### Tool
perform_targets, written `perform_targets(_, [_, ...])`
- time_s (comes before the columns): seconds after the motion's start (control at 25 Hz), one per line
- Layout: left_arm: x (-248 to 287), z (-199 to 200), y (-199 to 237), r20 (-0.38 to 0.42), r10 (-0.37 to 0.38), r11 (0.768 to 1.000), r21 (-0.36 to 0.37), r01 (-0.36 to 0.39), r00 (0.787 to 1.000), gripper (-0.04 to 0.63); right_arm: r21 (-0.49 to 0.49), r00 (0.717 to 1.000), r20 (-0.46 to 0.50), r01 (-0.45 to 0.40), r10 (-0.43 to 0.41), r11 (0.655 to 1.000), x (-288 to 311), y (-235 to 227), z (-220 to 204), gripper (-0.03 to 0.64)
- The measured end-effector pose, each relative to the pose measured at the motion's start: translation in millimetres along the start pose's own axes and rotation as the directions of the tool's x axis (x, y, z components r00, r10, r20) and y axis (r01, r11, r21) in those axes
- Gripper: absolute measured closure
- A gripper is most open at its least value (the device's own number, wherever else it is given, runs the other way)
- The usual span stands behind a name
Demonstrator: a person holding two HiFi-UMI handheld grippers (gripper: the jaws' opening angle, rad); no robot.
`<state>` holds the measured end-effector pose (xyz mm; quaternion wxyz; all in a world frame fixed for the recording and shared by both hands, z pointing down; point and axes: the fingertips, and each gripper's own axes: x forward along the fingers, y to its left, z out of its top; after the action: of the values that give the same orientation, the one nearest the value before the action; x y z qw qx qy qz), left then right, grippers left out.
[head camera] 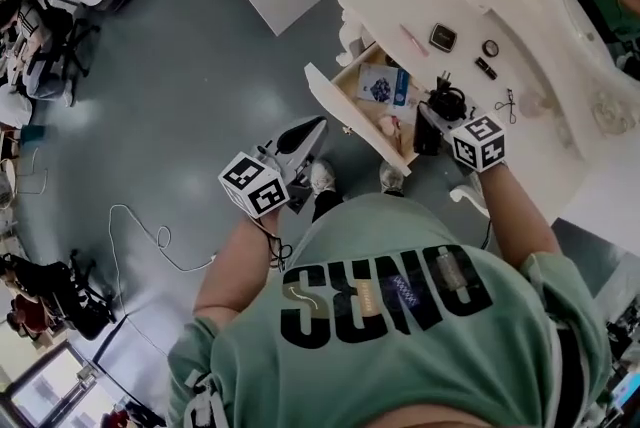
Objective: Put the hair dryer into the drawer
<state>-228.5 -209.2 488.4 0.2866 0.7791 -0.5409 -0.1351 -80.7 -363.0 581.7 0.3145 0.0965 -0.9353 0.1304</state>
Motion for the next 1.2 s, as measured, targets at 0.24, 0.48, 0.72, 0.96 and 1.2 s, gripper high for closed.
perform_targets(0.24, [-1.0, -21.6, 30.9, -0.025, 0.013, 1.000, -0.009, -0.014, 1.000, 0.588, -0.001, 0.997, -0.065, 0.042, -0.042, 0.999, 34.1, -7.8, -36.3, 0.482])
perform_targets(0.48, [4.4, -39.4, 48.5, -0.020, 0.009, 0.998, -0.068, -0.011, 1.000, 0.588, -0.045, 0.987, -0.131, 0.086, -0.091, 0.995, 62.8, -8.1, -63.6, 0.480])
perform_targets(0.72, [2.2, -51.6, 59.3, -0.016, 0.009, 0.995, -0.098, -0.011, 1.000, 0.588, -0.094, 0.971, -0.201, 0.109, -0.126, 0.990, 94.5, -5.1, -78.4, 0.480])
perform_targets(0.96, [-7.4, -55.9, 69.1, -0.012, 0.020, 0.994, -0.111, -0.021, 1.000, 0.588, -0.123, 0.941, -0.294, 0.136, -0.167, 0.983, 127.2, -3.7, -97.3, 0.480])
perform_targets(1.2, [-15.1, -64.2, 77.3, -0.013, 0.032, 0.990, -0.138, -0.034, 0.999, 0.588, -0.188, 0.908, -0.375, 0.120, -0.184, 0.975, 161.6, 2.1, -96.9, 0.474])
